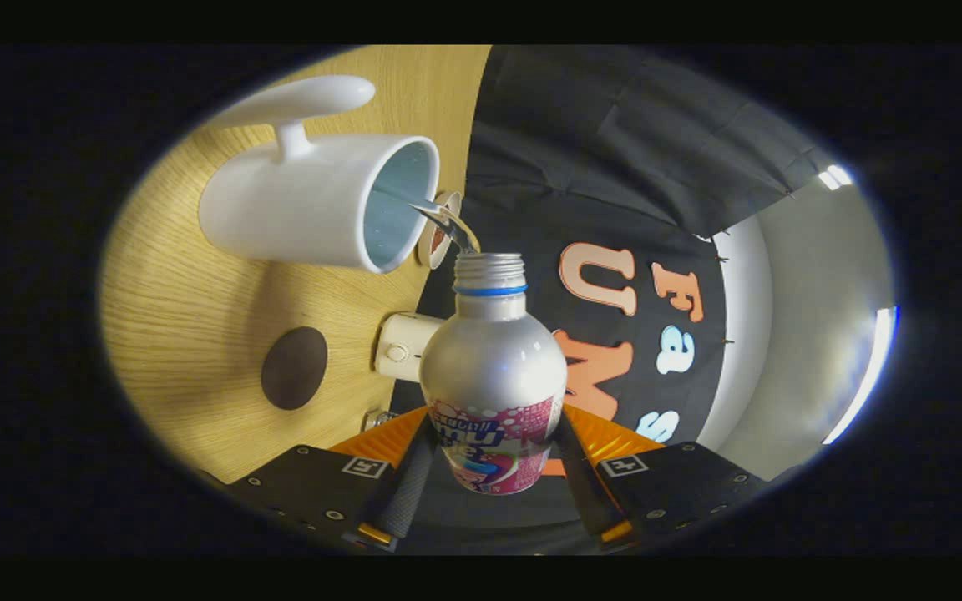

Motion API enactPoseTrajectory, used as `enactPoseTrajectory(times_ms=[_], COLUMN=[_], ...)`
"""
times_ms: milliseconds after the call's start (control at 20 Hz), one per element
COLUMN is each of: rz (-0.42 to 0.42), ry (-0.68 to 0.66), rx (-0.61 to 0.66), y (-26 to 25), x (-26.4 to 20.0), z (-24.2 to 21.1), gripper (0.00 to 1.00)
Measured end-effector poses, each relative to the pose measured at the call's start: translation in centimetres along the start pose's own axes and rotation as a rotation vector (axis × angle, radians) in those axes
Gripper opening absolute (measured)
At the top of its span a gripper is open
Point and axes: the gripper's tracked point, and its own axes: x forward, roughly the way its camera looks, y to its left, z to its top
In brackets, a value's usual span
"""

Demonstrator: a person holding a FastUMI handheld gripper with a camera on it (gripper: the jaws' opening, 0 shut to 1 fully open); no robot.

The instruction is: Take the bottle from table, then pour the juice into the cup, finally place the bottle on the coaster

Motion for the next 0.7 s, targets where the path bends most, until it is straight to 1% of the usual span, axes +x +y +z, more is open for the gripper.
enactPoseTrajectory(times_ms=[700], rz=[-0.013], ry=[-0.028], rx=[-0.056], y=[-0.87], x=[0.36], z=[0.69], gripper=[0.76])
